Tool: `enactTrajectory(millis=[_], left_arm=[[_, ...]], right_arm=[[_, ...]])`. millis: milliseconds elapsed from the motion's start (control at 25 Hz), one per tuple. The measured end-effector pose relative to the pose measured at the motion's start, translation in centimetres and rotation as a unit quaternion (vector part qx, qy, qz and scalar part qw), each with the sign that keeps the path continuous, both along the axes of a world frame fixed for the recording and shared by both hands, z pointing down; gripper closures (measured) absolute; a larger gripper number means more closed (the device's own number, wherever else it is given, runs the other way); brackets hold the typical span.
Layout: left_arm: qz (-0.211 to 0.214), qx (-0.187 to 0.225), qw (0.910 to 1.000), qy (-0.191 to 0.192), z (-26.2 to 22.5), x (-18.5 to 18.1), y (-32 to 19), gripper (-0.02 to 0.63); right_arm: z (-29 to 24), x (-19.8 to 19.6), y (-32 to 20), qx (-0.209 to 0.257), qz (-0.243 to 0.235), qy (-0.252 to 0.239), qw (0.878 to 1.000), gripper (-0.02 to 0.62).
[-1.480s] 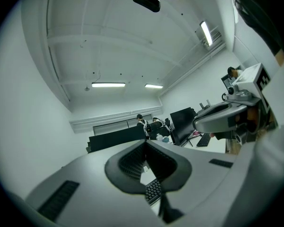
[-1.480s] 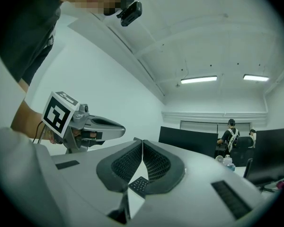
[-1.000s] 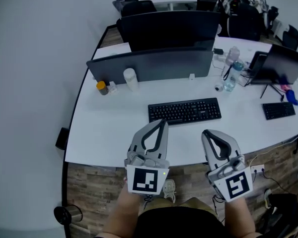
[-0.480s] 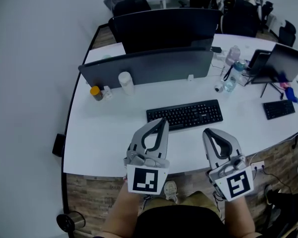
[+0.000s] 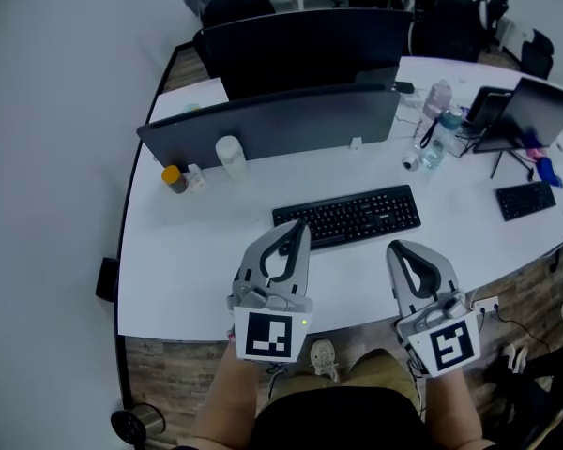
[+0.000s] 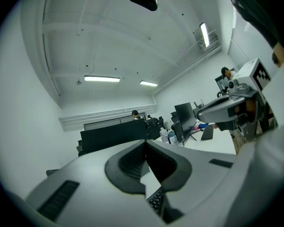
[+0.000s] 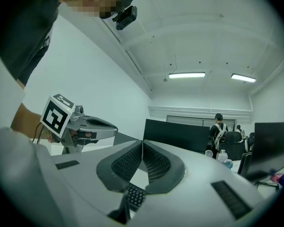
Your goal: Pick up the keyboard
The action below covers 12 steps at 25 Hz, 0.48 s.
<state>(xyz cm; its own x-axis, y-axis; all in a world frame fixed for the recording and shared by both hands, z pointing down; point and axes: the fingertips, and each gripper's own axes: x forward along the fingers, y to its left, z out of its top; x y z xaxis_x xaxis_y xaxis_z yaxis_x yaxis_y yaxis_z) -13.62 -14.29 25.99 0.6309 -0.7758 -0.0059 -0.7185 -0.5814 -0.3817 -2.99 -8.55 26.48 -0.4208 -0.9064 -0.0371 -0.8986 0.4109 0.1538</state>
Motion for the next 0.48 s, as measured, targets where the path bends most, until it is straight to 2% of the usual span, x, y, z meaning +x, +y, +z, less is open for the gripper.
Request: enactTrajectory(millis=[200, 320, 480], left_arm=[[-0.003, -0.005, 1.0000, 0.005, 0.39, -0.25, -0.16, 0.598], [-0.007, -0.004, 0.9999, 0.008, 0.34, -0.50, -0.29, 0.598], [-0.014, -0.006, 0.9998, 0.014, 0.56, -0.75, -0.56, 0.598]], right_arm=[[0.78, -0.29, 0.05, -0.009, -0.015, 0.022, 1.000, 0.565], [0.35, -0.26, -0.10, -0.001, -0.012, 0.012, 1.000, 0.565], [1.05, -0.11, -0.12, -0.017, -0.019, 0.031, 0.999, 0.565]])
